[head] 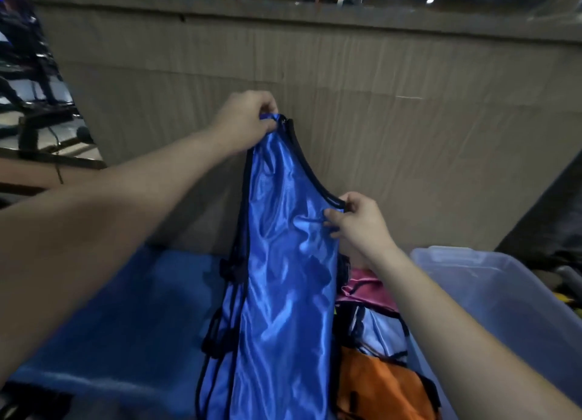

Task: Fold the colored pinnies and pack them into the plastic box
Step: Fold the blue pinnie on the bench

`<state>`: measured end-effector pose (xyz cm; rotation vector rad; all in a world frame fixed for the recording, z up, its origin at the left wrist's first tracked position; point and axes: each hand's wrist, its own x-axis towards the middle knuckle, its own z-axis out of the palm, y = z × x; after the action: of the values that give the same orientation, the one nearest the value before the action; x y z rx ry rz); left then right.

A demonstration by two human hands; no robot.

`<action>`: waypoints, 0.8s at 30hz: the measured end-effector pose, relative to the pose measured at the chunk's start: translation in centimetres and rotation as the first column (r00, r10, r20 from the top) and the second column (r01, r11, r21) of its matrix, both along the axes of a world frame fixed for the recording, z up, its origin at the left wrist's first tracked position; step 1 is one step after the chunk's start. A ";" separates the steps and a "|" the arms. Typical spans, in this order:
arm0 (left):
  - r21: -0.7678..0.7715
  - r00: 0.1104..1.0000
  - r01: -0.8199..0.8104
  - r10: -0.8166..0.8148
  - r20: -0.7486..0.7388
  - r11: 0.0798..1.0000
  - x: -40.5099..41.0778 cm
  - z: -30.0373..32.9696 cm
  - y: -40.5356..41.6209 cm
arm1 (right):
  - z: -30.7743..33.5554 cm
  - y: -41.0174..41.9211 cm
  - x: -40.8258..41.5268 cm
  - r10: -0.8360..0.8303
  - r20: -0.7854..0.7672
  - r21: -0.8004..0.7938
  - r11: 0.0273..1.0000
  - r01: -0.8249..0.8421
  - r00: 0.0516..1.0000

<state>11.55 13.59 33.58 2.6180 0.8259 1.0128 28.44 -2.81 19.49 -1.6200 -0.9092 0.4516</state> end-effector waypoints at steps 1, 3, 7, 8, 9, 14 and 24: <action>-0.002 1.000 0.013 -0.012 0.015 1.000 0.2 -0.7 0.3 | -0.6 0.4 0.4 -0.006 0.007 -0.006 1.000 0.006 1.000; 0.004 0.999 0.043 -0.043 0.027 0.999 0.0 -2.1 0.5 | -1.7 0.6 0.6 -0.005 0.016 -0.014 1.000 0.006 1.000; 0.019 0.996 0.085 -0.085 -0.029 0.996 -1.5 -4.7 0.0 | -3.8 -0.6 0.2 0.029 0.042 -0.050 0.998 -0.027 0.999; 0.029 0.994 0.099 -0.098 -0.043 0.995 -2.1 -5.3 -0.3 | -4.4 -1.0 0.1 0.041 0.059 -0.069 0.997 -0.037 0.997; 0.038 0.992 0.113 -0.111 -0.051 0.993 -2.7 -5.9 -0.7 | -5.0 -1.4 -0.1 0.053 0.079 -0.089 0.995 -0.046 0.995; 0.060 0.983 0.179 -0.176 -0.059 0.982 -6.4 -8.3 -3.9 | -6.6 -4.0 -1.6 0.132 0.200 -0.126 0.986 -0.108 0.971; 0.009 0.950 0.311 -0.312 0.002 0.950 -14.6 -14.0 -13.6 | -9.1 -9.2 -4.7 0.304 0.443 -0.196 0.951 -0.240 0.843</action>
<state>-3.05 0.01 19.62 2.6401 0.3867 0.9315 23.70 -12.04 10.35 -1.7638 -1.5199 0.3196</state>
